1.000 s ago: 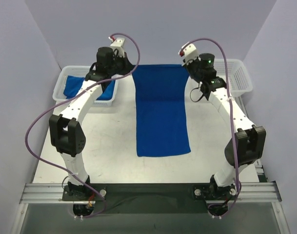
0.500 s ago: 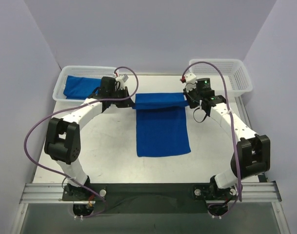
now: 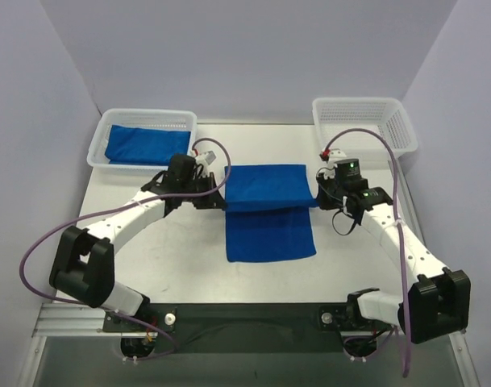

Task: Fold and stack the towels
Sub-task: Fold the towel

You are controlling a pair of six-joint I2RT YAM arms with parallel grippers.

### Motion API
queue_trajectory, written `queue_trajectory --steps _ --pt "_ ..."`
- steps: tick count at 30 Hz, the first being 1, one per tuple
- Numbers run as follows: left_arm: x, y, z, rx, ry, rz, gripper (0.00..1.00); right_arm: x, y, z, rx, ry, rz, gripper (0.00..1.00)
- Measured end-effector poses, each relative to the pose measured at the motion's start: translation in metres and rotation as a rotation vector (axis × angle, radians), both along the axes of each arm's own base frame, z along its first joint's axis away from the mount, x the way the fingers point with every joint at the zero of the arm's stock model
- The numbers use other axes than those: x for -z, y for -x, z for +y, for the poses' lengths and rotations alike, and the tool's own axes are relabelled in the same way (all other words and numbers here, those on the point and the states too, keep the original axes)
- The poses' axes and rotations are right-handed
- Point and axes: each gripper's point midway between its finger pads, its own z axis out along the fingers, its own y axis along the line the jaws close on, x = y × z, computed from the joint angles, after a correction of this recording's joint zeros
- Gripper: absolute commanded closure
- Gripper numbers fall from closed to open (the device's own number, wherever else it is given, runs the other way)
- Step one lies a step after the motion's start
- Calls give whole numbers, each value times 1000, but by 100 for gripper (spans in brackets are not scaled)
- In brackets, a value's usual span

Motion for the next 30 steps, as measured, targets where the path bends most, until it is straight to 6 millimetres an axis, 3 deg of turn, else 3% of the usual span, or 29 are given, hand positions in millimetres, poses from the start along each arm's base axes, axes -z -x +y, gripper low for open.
queue_trajectory --steps 7,12,20,27,30 --pt "81 46 11 -18 -91 222 100 78 51 7 87 -85 289 100" --pt "120 58 12 -15 -159 327 100 113 62 9 136 -88 440 100" --pt "123 49 17 -55 -179 333 100 128 65 15 166 -119 525 100" --pt "118 0 38 -134 -204 303 100 130 45 35 179 -216 539 100" --pt "110 -11 41 -132 -202 282 100 126 36 40 178 -238 520 100"
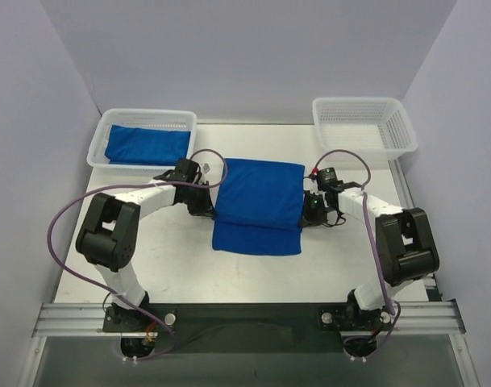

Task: Fold and stack the towels
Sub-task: Fold the towel

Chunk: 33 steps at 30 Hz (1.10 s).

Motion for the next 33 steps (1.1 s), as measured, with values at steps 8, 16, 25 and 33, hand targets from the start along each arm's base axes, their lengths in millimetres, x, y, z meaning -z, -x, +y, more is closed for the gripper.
queue_trajectory --steps 8,16,25,33 --pt "-38 13 1 46 30 -40 100 -46 -15 -3 -22 10 -132 100" --pt "-97 24 2 78 82 -152 100 -103 -6 -3 -45 -10 -283 100" --pt "-51 83 -4 127 63 22 100 -72 30 -8 -29 -12 -161 100" --pt "16 125 -4 123 -19 219 100 -21 51 -4 -2 -16 28 100"
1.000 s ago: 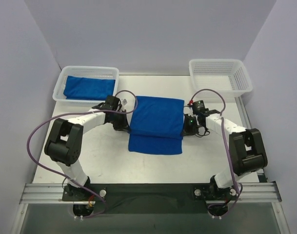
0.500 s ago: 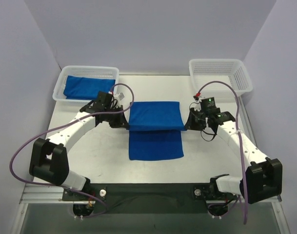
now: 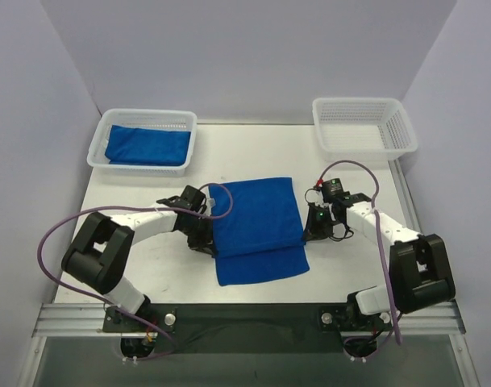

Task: Fold and stack the towels
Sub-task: Fold the towel

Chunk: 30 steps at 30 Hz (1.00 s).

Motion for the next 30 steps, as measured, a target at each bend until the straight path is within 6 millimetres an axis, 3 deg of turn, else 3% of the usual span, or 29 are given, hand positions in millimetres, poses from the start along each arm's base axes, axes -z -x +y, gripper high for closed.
queue_trajectory --steps 6,10,15,19,22,26,30 --pt "1 -6 -2 -32 1 0 100 22 -1 0 22 10 58 100" --pt "0 -25 -5 -55 9 6 100 33 -5 1 57 -12 106 100" --pt "-1 -87 1 -126 17 -30 100 32 -33 4 106 -54 100 100" --pt "-4 -147 6 -144 0 -114 100 29 -71 11 118 -69 51 100" --pt "-5 -175 9 -140 -19 -162 100 23 -99 15 131 -75 0 100" --pt "-5 -183 14 -131 -35 -178 100 15 -116 17 147 -83 -46 100" --pt "-4 -165 19 -126 -42 -165 100 14 -117 17 152 -80 -54 100"
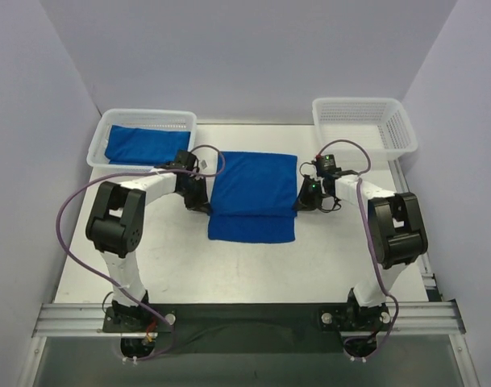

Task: Fold and stack the towels
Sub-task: Fold the towel

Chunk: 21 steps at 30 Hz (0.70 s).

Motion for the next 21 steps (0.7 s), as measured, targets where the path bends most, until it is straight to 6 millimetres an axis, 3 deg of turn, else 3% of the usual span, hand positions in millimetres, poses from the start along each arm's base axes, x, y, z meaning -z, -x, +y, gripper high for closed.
queue_trajectory --steps 3,6,10,15,18,21 --pt "0 29 6 7 -8 35 100 -5 5 2 -8 -3 -11 100" --pt "-1 40 8 15 -15 49 100 -14 8 4 -18 -8 -33 100" --pt "-10 31 6 27 -16 22 100 -19 6 4 -28 -6 -53 100" --pt "-48 -5 -1 28 -9 -86 100 -33 -4 0 -48 32 -87 100" --pt "-78 -19 -3 24 5 -157 100 -59 -17 -3 -63 59 -157 100" --pt "-113 -20 -3 18 20 -224 100 -97 -25 -5 -73 64 -256 100"
